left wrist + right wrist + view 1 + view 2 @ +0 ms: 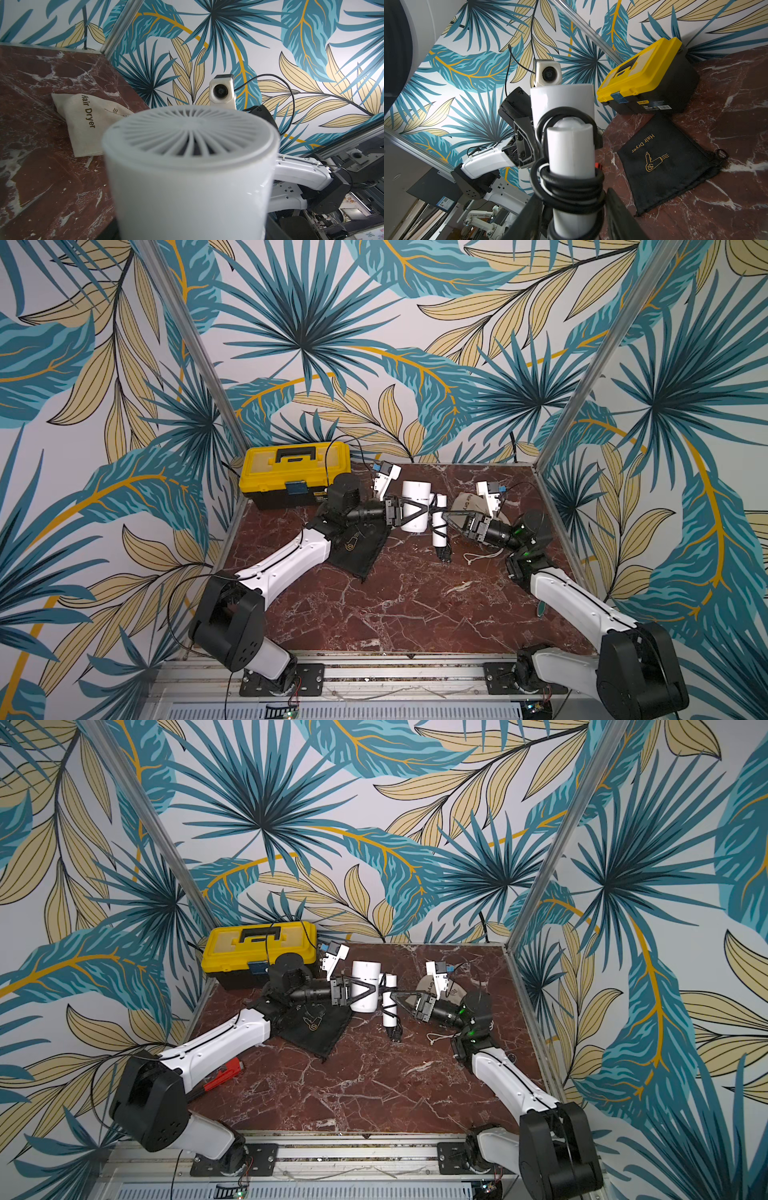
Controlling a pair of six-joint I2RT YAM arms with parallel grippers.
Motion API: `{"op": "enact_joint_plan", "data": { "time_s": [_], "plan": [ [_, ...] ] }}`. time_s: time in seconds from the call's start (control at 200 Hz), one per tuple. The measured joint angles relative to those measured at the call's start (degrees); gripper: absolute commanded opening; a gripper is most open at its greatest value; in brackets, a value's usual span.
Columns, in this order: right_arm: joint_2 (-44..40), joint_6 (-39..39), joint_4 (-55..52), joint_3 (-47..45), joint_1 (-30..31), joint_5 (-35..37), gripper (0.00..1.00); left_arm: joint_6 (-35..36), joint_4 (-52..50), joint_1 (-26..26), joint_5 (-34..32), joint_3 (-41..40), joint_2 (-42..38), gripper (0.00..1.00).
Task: Pack away hair dryers
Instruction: Adjust the hair dryer.
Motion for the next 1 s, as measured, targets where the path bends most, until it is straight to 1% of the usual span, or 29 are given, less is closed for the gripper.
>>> {"op": "enact_joint_plan", "data": {
  "time_s": [0.18, 0.355, 0.741, 0.811, 0.901, 0.996],
  "plan": [
    [0.09, -0.02, -0.02, 0.02, 0.31, 0.0, 0.46, -0.98, 0.61, 0.0, 0.24, 0.0, 0.17, 0.44],
    [1.36, -0.31, -0.24, 0.22, 2.08, 0.02, 0.46, -1.4, 0.96, 0.0, 0.42, 0.0, 0.2, 0.44],
    [1.18, -1.31, -0.66, 0.28, 2.23, 0.02, 0.36, -1.92, 1.05, 0.0, 0.39, 0.0, 0.26, 0.45],
    [1.18, -1.01, -0.46, 0.31, 2.23, 0.02, 0.33, -2.12, 1.4, 0.0, 0.42, 0.0, 0.39, 0.52],
    [1.18, -0.72, -0.44, 0.31, 2.23, 0.04, 0.29, -2.4, 1.81, 0.0, 0.44, 0.0, 0.63, 0.56],
    [1.18, -0.61, -0.44, 0.31, 2.23, 0.07, 0.27, -2.56, 2.08, 0.0, 0.44, 0.0, 0.79, 0.63]
  ]
}}
